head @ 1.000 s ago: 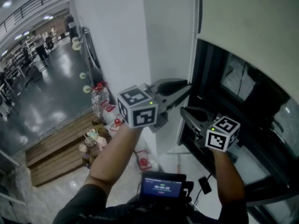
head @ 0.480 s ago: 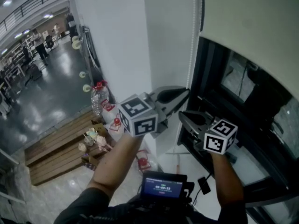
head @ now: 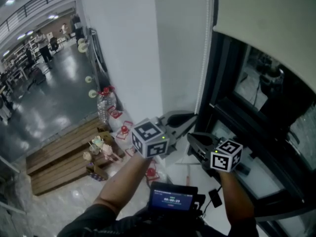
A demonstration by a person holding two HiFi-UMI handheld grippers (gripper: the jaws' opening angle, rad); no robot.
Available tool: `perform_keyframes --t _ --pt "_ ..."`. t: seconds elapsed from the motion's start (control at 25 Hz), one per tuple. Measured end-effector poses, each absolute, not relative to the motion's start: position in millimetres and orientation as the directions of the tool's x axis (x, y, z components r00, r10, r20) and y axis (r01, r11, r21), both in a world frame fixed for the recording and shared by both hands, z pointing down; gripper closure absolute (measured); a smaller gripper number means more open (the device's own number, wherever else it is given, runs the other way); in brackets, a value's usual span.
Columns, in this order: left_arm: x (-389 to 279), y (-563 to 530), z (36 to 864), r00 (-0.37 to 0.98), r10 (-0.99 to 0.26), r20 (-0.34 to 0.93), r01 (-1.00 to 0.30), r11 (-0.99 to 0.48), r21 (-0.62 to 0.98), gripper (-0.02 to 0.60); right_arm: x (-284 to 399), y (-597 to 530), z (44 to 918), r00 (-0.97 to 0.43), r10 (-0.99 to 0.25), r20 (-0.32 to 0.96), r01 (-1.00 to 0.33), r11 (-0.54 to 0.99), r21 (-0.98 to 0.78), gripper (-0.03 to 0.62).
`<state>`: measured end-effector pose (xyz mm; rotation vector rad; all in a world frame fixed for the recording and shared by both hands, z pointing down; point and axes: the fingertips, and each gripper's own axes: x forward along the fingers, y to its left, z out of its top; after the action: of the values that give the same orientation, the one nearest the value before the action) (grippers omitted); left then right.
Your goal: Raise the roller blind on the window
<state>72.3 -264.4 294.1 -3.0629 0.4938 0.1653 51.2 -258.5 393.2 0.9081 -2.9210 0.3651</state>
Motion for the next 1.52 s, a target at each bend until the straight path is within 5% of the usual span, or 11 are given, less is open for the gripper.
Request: perform_keyframes --t 0.32,0.52,0.88,1.44,1.52 --pt "75 -262 307 0.942 -0.32 -0.098 -0.323 -0.946 -0.023 0.58 58 -254 402 -0.808 -0.572 0.139 -0.589 0.788 -0.182 0.583" --pt "70 -263 305 0.94 -0.328 -0.099 -0.331 -0.943 -0.019 0.58 75 -251 379 -0.778 -0.615 0.127 -0.628 0.77 -0.113 0.496" --pt "74 -259 305 0.945 -0.311 -0.105 -0.315 -0.949 -0.024 0.58 95 -258 239 -0.782 -0.612 -0.115 -0.614 0.789 -0.021 0.496" --pt "69 -260 309 0.945 -0.312 -0.102 -0.317 -0.948 -0.029 0.58 61 -271 204 -0.837 -0.536 -0.113 -0.54 0.842 0.006 0.496" --pt "71 -259 308 0.945 -0.311 -0.105 -0.314 -0.949 -0.021 0.58 58 -272 206 -0.842 -0.53 -0.102 -0.533 0.846 0.0 0.56"
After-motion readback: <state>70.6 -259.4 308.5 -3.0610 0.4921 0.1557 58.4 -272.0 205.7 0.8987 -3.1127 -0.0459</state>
